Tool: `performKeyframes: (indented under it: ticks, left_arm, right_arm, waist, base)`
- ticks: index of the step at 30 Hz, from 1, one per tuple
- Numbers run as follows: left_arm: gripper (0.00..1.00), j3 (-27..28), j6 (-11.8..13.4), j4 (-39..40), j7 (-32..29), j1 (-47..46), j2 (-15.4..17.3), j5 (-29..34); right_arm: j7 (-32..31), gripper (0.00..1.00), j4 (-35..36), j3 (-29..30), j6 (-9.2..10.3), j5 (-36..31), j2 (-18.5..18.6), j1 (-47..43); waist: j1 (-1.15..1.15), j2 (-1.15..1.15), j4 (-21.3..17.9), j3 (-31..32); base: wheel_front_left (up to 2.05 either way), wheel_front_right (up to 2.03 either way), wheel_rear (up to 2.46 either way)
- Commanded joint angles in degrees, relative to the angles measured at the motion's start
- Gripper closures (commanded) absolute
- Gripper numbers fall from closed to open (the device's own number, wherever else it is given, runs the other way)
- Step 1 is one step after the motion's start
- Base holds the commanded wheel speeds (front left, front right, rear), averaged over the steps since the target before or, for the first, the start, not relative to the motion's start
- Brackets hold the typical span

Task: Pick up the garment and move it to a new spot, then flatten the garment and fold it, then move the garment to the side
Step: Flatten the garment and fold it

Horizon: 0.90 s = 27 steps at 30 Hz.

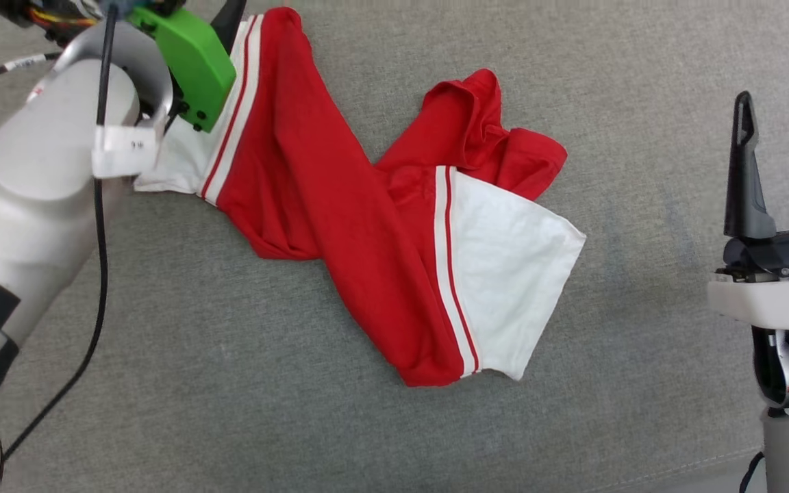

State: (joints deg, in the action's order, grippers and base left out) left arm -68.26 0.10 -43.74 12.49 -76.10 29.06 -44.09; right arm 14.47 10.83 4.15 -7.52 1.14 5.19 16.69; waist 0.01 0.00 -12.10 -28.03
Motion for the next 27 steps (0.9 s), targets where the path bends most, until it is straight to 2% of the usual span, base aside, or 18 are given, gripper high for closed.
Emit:
performKeyframes:
  ticks: [1, 3, 9, 12, 14, 16, 21, 27]
  left_arm:
    - [0.00, 1.0, 2.1, 1.8, 1.1, 2.8, 1.0, 0.3]
    - [0.00, 2.7, 5.7, 5.5, 2.1, 5.8, 2.5, 0.4]
    - [0.00, 13.2, 20.1, 23.9, 2.5, 20.3, 7.4, 3.7]
    - [0.00, 18.9, 26.8, 32.2, 2.5, 29.9, 9.3, 7.1]
    - [0.00, 22.5, 30.2, 36.8, 2.5, 35.9, 9.6, 9.1]
    - [0.00, 25.7, 32.7, 40.8, 2.5, 41.5, 9.7, 11.5]
    - [0.00, 31.5, 36.5, 47.4, 2.5, 53.0, 8.4, 18.2]
    - [0.00, 36.4, 36.4, 51.0, 2.5, 60.8, 4.7, 23.3]
  right_arm:
    - [0.5, 0.00, 0.4, 0.4, 0.03, -0.2, 0.9, -0.6]
    - [0.5, 0.00, 0.4, 0.4, 0.03, 0.0, 2.5, -0.7]
    - [0.2, 0.00, -1.7, -1.7, 0.03, 2.7, 8.9, -0.6]
    - [-3.1, 0.00, -2.4, -4.5, 0.03, 5.2, 13.1, 0.2]
    - [-7.3, 0.00, -2.7, -7.2, 0.03, 7.1, 16.5, 0.6]
    - [-11.7, 0.00, -2.7, -10.2, 0.03, 9.6, 19.9, 1.3]
    - [-25.3, 0.00, -2.2, -19.8, 0.03, 17.8, 29.1, 3.1]
    - [-42.2, 0.00, -1.4, -30.2, 0.03, 28.4, 37.8, 4.8]
  waist:
    - [-0.01, 0.00, 3.6, 4.5]
    - [-0.01, 0.00, 4.6, 6.0]
    - [-0.01, 0.00, 7.5, 9.2]
    - [-0.01, 0.00, 8.7, 10.6]
    - [-0.01, 0.00, 9.5, 11.5]
    - [-0.01, 0.00, 10.1, 12.1]
    - [-0.01, 0.00, 11.7, 13.0]
    - [-0.01, 0.00, 13.6, 12.2]
  base:
    - [0.00, 0.00, 0.00]
    - [0.00, 0.00, 0.00]
    - [0.00, 0.00, 0.00]
    - [0.00, 0.00, 0.00]
    - [0.00, 0.00, 0.00]
    - [0.00, 0.00, 0.00]
    - [0.00, 0.00, 0.00]
    - [0.00, 0.00, 0.00]
